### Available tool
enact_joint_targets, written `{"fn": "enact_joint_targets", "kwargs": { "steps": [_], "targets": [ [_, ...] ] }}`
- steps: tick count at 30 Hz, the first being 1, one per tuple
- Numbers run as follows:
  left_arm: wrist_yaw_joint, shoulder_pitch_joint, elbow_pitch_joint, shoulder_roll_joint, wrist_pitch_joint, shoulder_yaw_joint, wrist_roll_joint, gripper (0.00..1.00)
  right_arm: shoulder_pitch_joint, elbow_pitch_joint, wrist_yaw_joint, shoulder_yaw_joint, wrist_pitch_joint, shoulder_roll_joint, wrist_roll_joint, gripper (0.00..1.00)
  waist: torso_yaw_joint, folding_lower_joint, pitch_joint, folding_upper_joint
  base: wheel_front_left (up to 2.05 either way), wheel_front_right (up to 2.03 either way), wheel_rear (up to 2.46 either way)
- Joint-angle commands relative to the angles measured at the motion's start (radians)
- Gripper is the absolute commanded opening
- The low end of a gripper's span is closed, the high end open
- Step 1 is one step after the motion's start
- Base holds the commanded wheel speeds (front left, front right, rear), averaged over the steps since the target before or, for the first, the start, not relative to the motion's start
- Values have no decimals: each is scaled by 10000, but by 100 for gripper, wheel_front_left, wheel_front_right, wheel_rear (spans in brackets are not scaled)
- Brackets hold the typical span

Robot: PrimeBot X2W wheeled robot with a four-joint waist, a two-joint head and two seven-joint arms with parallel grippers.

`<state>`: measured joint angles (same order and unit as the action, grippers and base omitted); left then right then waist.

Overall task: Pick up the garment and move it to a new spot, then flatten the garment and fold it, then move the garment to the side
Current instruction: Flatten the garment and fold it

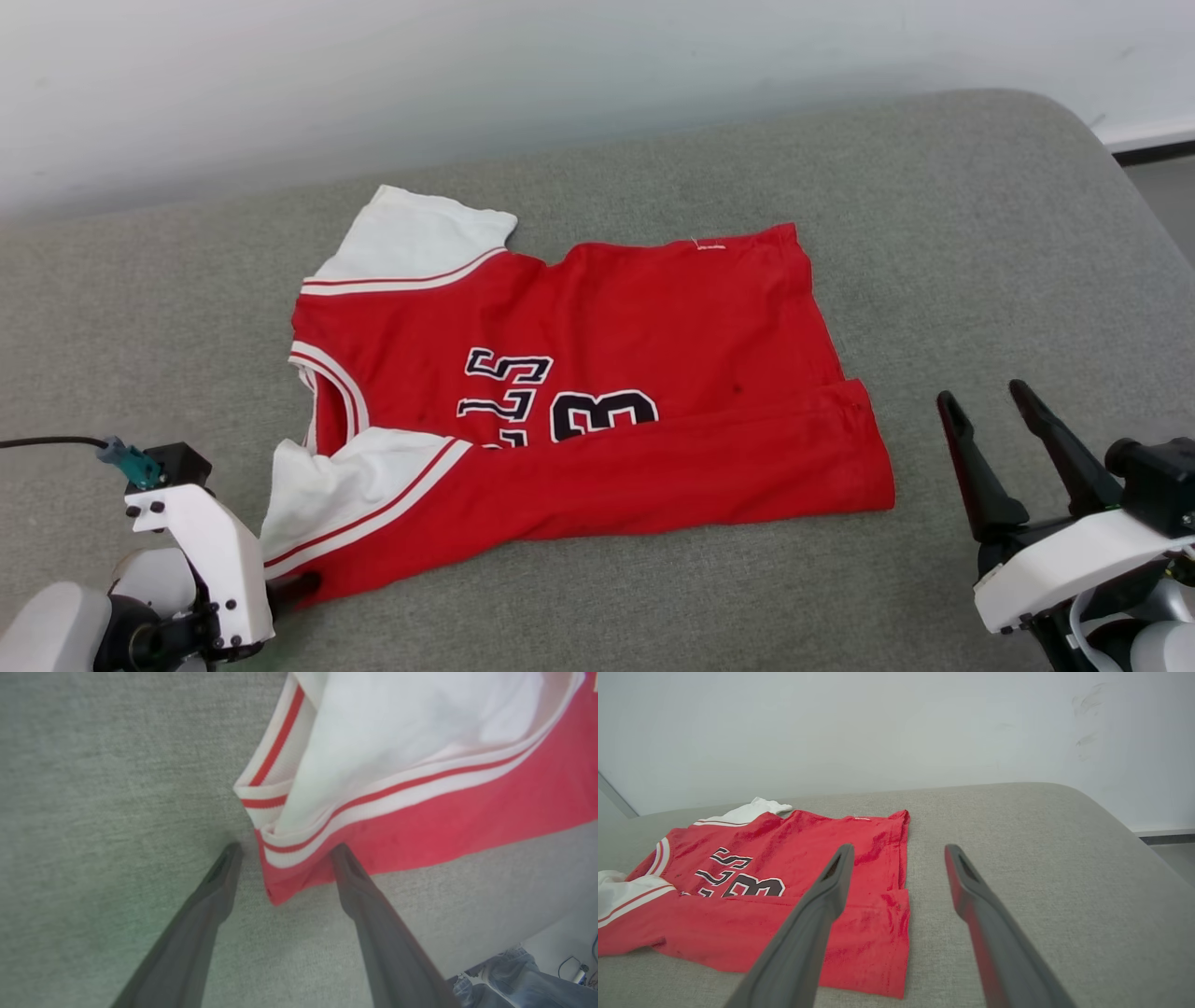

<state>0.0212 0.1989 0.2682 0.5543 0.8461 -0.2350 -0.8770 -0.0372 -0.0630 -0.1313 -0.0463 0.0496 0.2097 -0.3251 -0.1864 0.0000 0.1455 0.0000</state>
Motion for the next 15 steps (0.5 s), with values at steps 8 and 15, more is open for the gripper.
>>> {"fn": "enact_joint_targets", "kwargs": {
  "steps": [8,15],
  "targets": [
    [-538,58,972,-1090,-438,-508,-276,0,-206,43,11,728,1041,290,-562,100,60,0,226,0,0,0,0],
    [-758,290,701,-995,-1256,-154,-264,0,-216,876,10,1489,3651,361,-1393,100,592,0,36,0,0,0,0]
  ]
}}
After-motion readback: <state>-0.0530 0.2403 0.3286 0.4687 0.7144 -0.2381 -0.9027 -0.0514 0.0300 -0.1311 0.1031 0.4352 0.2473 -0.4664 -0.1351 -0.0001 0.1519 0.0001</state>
